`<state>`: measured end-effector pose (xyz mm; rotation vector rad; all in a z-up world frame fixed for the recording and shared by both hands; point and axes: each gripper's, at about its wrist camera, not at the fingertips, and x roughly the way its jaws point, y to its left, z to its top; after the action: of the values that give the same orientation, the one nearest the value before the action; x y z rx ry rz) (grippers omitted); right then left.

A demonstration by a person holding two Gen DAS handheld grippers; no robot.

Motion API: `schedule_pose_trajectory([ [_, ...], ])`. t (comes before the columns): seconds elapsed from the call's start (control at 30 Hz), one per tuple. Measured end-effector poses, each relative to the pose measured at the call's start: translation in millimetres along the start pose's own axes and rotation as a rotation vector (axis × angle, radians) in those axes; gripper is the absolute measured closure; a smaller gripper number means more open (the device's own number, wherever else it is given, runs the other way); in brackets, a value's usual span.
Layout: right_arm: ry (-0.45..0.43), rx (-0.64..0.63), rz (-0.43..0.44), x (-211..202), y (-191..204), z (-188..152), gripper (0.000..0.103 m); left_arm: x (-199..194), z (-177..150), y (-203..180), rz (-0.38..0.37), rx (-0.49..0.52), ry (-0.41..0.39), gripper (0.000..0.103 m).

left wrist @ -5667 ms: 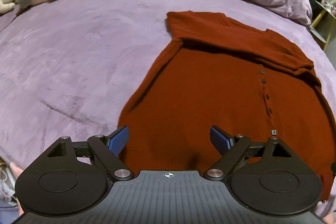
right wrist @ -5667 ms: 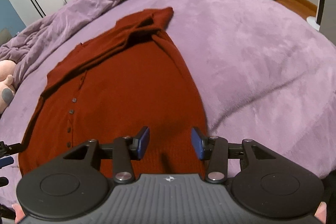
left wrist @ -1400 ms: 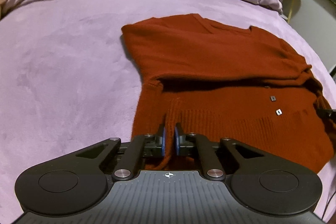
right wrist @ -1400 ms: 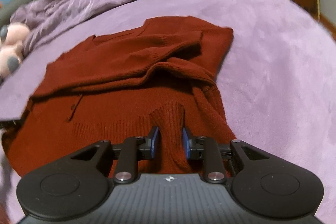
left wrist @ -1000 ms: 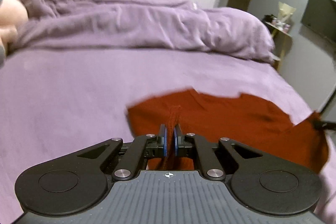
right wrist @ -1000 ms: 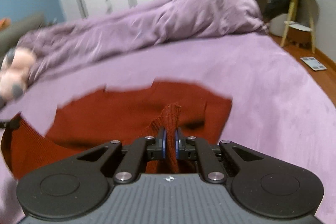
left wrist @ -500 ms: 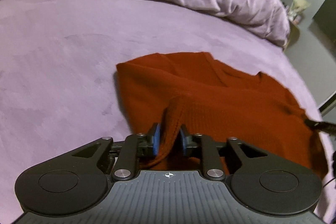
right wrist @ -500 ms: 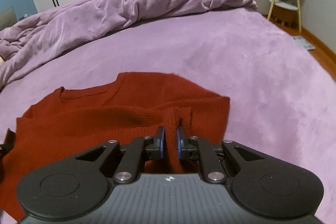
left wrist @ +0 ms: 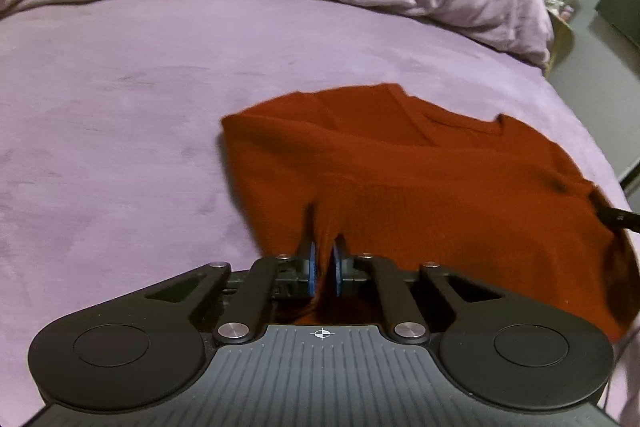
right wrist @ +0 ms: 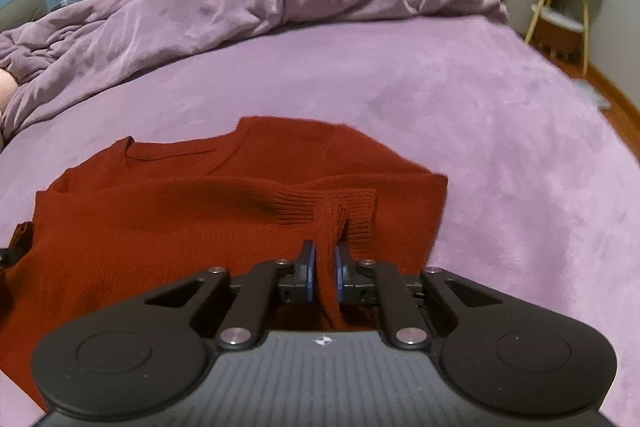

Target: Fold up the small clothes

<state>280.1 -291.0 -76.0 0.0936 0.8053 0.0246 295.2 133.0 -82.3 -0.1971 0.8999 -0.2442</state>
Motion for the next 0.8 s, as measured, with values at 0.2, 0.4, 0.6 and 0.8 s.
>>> schedule_pose_trajectory([
  [0.2,-0.110,-0.021,-0.012,-30.9,8.7,15.2,0.096,-36.7,22.3,-7.2,0.041,0.052,-0.131,0.095],
  [0.4,-0.221,-0.027,-0.046,-29.5,18.7,66.7,0.096,-40.2,84.6,-25.2,0.142,0.075,-0.265,0.096],
  [0.6,-0.264,-0.009,-0.128,9.6,31.3,112.6,0.095,7.4,118.9,-37.9,0.254,0.025,-0.264,0.085],
  [0.8,-0.279,0.184,-0.012,19.4,25.5,89.6,0.075,0.4,68.6,-42.3,0.123,-0.083,-0.323,0.021],
])
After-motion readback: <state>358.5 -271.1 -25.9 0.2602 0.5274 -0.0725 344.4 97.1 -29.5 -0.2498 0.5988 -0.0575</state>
